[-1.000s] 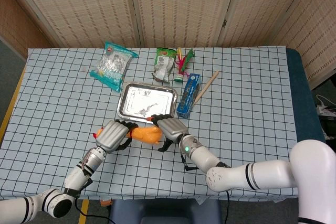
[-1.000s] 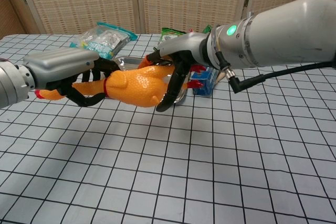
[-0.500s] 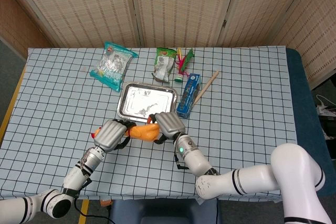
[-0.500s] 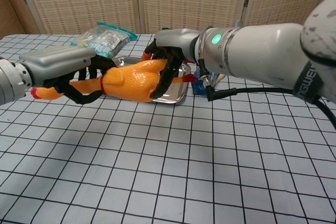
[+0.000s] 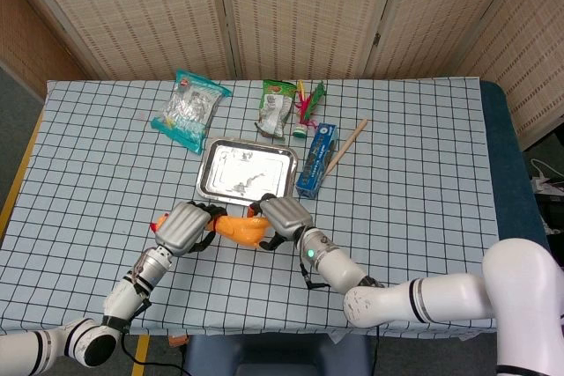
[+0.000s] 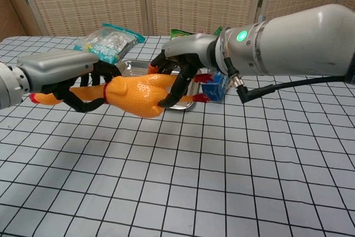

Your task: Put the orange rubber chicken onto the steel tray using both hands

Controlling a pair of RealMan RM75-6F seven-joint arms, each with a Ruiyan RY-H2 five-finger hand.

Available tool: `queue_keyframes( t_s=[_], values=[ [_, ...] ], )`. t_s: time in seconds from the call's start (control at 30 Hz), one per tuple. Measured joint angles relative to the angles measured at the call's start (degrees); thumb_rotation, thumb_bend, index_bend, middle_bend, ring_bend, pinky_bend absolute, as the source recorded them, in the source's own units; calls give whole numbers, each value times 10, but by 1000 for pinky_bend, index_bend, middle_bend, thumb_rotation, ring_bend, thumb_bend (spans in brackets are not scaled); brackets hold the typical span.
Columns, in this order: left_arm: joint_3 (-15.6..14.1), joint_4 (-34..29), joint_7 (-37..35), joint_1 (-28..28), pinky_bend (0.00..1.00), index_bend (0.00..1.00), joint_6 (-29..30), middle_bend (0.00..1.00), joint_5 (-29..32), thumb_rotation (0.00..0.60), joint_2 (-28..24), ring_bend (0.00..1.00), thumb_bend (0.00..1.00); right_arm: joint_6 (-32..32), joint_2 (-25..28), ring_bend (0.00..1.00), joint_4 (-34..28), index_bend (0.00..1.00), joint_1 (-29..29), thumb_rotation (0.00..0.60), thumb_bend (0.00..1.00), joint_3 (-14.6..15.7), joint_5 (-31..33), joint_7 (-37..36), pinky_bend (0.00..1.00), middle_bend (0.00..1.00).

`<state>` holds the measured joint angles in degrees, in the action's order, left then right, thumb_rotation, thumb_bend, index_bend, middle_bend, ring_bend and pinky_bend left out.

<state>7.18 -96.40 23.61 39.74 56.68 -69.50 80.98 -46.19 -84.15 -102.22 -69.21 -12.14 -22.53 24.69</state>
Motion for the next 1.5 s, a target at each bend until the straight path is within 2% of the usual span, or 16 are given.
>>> queue_keyframes(
  t_s=[0.17, 0.37, 0.4, 0.47, 0.53, 0.63, 0.73, 0.83, 1.1, 1.17, 1.2, 1.27, 1.33, 1.4, 1.43, 1.5],
  values=[
    [-1, -6, 3, 5, 503, 820, -5, 776, 5, 600, -4, 567, 758, 16, 20, 0, -6, 0, 5, 600, 132, 3, -21, -23, 0, 0],
    [1, -11, 13, 11, 503, 821, -5, 776, 13, 600, -2, 567, 759, 18, 10, 0, 3, 0, -5, 600, 132, 11, -14, -25, 1, 0],
    [1, -12, 15, 12, 503, 822, -4, 776, 16, 600, -1, 567, 759, 16, 6, 4, 5, 11, -8, 600, 132, 12, -11, -24, 40, 6],
    [2, -14, 18, 14, 503, 822, -3, 777, 19, 600, 0, 567, 759, 7, -1, 110, 10, 133, -12, 600, 135, 13, -6, -23, 244, 115],
    [2, -15, 20, 15, 503, 822, -2, 778, 22, 600, -1, 567, 758, -3, -8, 374, 12, 429, -14, 600, 178, 13, -3, -22, 601, 351],
    [2, -17, 21, 16, 503, 822, -2, 779, 27, 600, -3, 567, 760, -27, -18, 639, 15, 729, -17, 600, 272, 14, 0, -15, 875, 575],
    [2, -18, 22, 17, 503, 823, -1, 779, 29, 600, -3, 567, 759, -63, -31, 816, 18, 947, -18, 600, 349, 13, 1, -7, 998, 739],
    [1, -20, 21, 18, 503, 823, 0, 779, 30, 600, -4, 567, 759, -102, -47, 908, 20, 1000, -18, 600, 410, 8, 5, 2, 1000, 816],
    [-2, -20, 23, 20, 503, 823, 3, 779, 34, 600, -7, 567, 758, -139, -66, 972, 17, 1000, -9, 600, 461, -1, 2, 32, 1000, 832],
    [-2, -20, 24, 20, 503, 824, 3, 779, 36, 600, -7, 567, 758, -134, -64, 913, 15, 994, -4, 600, 452, -5, 3, 27, 1000, 831],
    [-2, -19, 24, 20, 503, 824, 5, 779, 37, 600, -7, 567, 758, -131, -63, 830, 14, 948, -2, 600, 442, -7, 2, 24, 984, 800],
    [-1, -18, 24, 21, 503, 824, 6, 779, 37, 600, -6, 567, 758, -118, -56, 611, 11, 739, 2, 600, 398, -9, 0, 18, 830, 629],
    [-1, -17, 24, 21, 504, 824, 7, 779, 37, 600, -6, 567, 758, -100, -48, 356, 8, 409, 5, 600, 340, -10, -2, 14, 536, 368],
    [-1, -14, 23, 21, 504, 823, 7, 779, 38, 600, -6, 567, 757, -72, -35, 143, 5, 128, 8, 600, 299, -9, -5, 8, 317, 159],
    [-1, -13, 22, 22, 504, 824, 7, 779, 39, 600, -6, 567, 757, -59, -28, 50, 4, 30, 9, 600, 272, -8, -6, 6, 198, 60],
    [-1, -11, 21, 22, 504, 824, 7, 779, 40, 600, -7, 567, 758, -29, -9, 1, 1, 0, 11, 600, 234, -7, -11, 0, 60, 2]
  ],
)
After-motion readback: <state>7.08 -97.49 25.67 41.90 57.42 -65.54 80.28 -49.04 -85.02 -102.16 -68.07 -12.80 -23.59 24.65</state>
